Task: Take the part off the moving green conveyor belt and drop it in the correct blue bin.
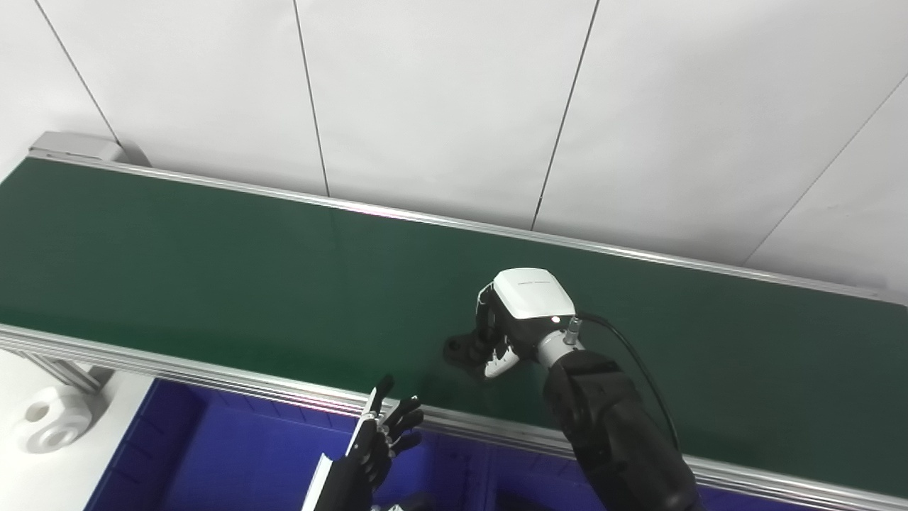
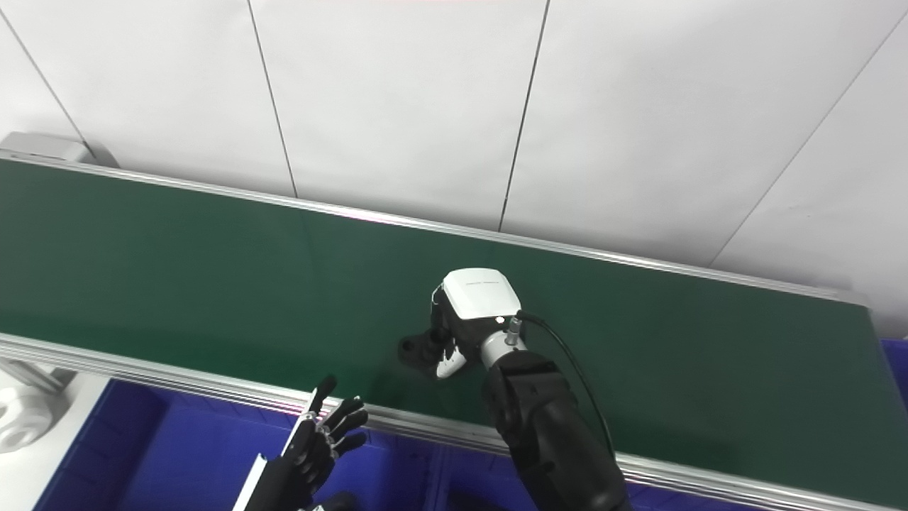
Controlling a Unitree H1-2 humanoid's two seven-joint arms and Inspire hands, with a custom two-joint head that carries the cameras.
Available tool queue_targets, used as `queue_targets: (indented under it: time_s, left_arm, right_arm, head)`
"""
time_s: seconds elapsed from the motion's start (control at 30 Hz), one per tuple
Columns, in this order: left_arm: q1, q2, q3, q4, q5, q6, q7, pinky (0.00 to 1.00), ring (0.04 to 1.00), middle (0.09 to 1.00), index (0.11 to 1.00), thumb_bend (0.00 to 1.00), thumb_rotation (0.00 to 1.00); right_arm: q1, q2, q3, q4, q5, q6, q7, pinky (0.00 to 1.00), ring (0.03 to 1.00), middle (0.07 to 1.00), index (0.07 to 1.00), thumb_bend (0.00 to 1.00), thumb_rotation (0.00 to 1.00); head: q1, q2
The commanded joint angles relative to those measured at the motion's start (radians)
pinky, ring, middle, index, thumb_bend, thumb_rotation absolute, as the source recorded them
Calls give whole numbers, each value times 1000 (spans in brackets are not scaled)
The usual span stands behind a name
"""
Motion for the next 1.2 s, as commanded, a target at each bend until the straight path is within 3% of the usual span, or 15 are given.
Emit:
queue_targets:
  time_s: [0.0, 0.2, 0.33, 0.5, 0.7, 0.9, 1.17]
  left_arm:
    - [8, -8, -8, -23, -2, -21, -7, 833, 874, 891, 1000, 705, 599]
    - [5, -3, -2, -23, -6, -13, -9, 833, 873, 890, 1000, 692, 615]
    - [1, 4, 4, -22, -9, -12, -11, 832, 871, 886, 1000, 692, 629]
    - [-5, 17, 16, -24, -16, -9, -17, 832, 876, 883, 1000, 687, 647]
    - [-13, 43, 42, -56, -27, 20, -28, 816, 866, 883, 1000, 720, 694]
    - [-30, 99, 92, -88, -78, 45, -57, 849, 888, 900, 1000, 714, 723]
    - [-79, 177, 186, -130, -170, 123, -90, 844, 888, 890, 1000, 715, 757]
  right_arm:
    - [-9, 23, 0, -69, 10, -1, -4, 206, 286, 474, 489, 526, 1]
    - [-2, 36, -24, -226, 3, 22, 51, 202, 282, 474, 489, 525, 1]
    - [-10, 33, -49, -311, -8, 21, 103, 145, 212, 470, 488, 526, 0]
    - [-12, -26, -85, -435, -27, -19, 187, 154, 218, 470, 487, 526, 0]
    - [15, -95, -89, -559, -88, -63, 300, 178, 246, 472, 488, 526, 0]
    - [88, -145, -100, -696, -147, -131, 444, 182, 246, 472, 485, 528, 0]
    - [161, -130, -122, -812, -169, -237, 569, 119, 177, 469, 485, 531, 0]
  head:
    - [-1, 1]
    - [-21, 1]
    - [-44, 1]
    - [-72, 5]
    - [-160, 24]
    - [-317, 74]
    - [-558, 151]
